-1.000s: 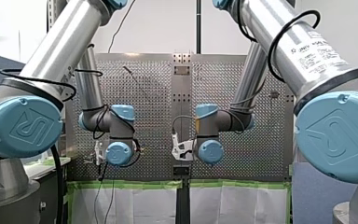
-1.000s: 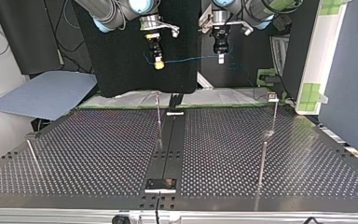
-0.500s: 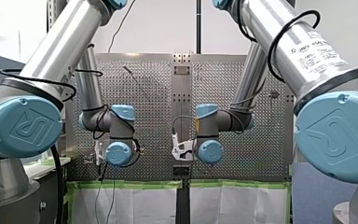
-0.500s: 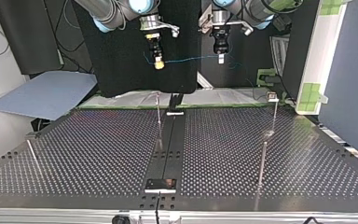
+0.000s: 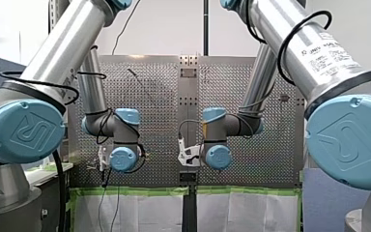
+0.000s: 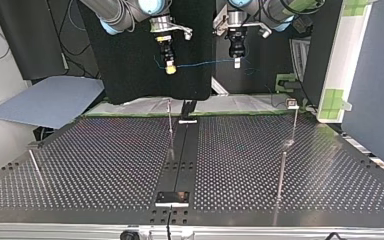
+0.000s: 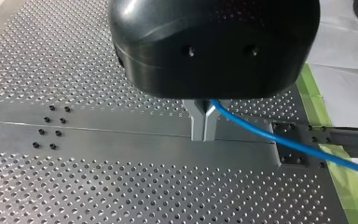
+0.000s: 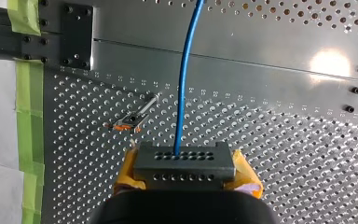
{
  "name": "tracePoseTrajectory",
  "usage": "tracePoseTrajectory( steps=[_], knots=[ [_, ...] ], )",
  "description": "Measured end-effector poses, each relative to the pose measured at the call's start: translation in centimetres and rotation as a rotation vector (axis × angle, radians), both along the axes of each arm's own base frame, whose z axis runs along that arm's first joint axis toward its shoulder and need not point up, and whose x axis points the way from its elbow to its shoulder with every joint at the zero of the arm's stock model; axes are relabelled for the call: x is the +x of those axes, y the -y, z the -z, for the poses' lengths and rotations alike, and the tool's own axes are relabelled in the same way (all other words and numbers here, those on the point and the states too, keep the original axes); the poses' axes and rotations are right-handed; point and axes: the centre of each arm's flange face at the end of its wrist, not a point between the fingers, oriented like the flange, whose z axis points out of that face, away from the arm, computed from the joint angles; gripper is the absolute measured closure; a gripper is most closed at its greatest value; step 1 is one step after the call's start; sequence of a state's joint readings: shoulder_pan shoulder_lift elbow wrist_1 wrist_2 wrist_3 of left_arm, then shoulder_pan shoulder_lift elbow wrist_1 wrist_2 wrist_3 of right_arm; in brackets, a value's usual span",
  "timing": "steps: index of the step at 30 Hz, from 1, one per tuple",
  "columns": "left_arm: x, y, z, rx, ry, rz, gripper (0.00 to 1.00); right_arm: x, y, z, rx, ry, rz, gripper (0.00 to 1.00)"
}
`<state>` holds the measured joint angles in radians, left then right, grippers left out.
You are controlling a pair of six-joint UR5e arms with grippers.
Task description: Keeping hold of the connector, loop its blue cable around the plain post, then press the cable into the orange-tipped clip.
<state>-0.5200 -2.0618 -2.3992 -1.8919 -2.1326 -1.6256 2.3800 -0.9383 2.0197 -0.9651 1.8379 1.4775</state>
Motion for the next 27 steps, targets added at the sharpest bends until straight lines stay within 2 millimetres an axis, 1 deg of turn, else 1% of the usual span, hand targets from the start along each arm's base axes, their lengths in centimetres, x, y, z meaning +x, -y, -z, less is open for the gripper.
tracePoseTrajectory(
  steps=[4, 8, 16, 19, 27],
  knots=[
    [-0.4, -0.5, -0.2, 0.019, -0.014, -0.001, 1.0, -0.3, 0.5, -0.4, 0.006, 0.008, 0.022, 1.0],
    [-0.6, -1.0, -1.2, 0.006, -0.021, -0.01, 1.0, -0.4, 1.1, -2.2, 0.019, 0.044, 0.049, 1.0],
    [1.0, -1.0, -4.2, -0.027, 0.009, -0.041, 1.0, -0.1, 1.2, -5.8, 0.057, 0.121, 0.009, 1.0],
    [1.8, -0.7, -5.6, -0.032, 0.028, -0.05, 1.0, 0.4, 1.6, -7.6, 0.062, 0.159, -0.012, 1.0],
    [4.2, -0.3, -9.7, -0.091, 0.085, -0.083, 1.0, 1.7, 3.4, -13.8, 0.036, 0.252, -0.018, 1.0]
  ],
)
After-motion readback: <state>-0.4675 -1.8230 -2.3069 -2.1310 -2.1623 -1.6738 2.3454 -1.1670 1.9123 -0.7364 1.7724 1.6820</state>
